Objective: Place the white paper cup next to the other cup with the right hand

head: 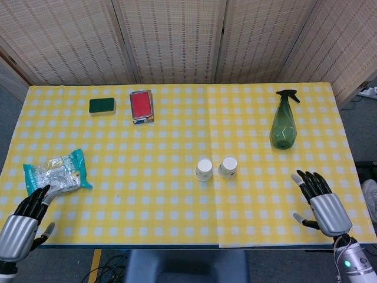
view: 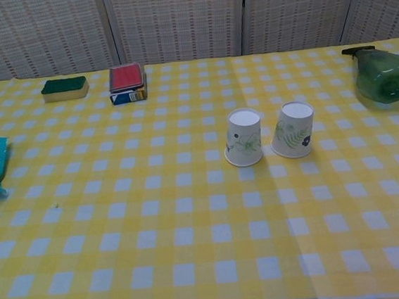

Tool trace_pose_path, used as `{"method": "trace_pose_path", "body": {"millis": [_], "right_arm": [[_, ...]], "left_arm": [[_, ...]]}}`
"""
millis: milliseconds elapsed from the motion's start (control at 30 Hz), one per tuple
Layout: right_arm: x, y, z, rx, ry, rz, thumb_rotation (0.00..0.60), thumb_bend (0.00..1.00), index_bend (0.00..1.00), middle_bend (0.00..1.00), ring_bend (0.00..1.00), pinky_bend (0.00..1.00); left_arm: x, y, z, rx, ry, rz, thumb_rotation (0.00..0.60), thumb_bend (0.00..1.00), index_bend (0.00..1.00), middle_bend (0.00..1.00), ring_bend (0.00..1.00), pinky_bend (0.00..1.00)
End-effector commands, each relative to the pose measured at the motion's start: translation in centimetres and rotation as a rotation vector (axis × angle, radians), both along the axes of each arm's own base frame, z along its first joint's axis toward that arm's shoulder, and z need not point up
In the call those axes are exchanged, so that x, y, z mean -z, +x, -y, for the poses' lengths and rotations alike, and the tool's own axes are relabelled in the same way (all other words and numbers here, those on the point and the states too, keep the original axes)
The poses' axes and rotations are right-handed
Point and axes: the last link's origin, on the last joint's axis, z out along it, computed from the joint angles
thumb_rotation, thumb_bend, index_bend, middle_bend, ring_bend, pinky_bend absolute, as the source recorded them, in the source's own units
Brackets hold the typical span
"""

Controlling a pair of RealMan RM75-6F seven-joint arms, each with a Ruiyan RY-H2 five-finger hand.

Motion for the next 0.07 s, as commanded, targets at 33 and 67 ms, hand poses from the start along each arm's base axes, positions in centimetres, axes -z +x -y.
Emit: {"method": "trace_pose_path", "body": {"millis": [33, 67], "right_arm": [[0.27, 0.19, 0.18, -0.009, 0.006, -0.004, 0.600, 0.17, 0.00, 0.00, 0.00, 0.00], [0.42, 0.22, 0.26, -0.010, 0.012, -0.004, 0.600, 0.17, 0.00, 0.00, 0.00, 0.00]], "left_arm": [[-0.08, -0.15, 0.10, -0.005, 0.002, -0.005, 0.600, 0.38, 0.00, 0.00, 0.05, 0.20], [-0.04, -0.23, 0.05, -0.009, 0.000, -0.006, 0.600, 0.38, 0.00, 0.00, 0.05, 0.20]]}}
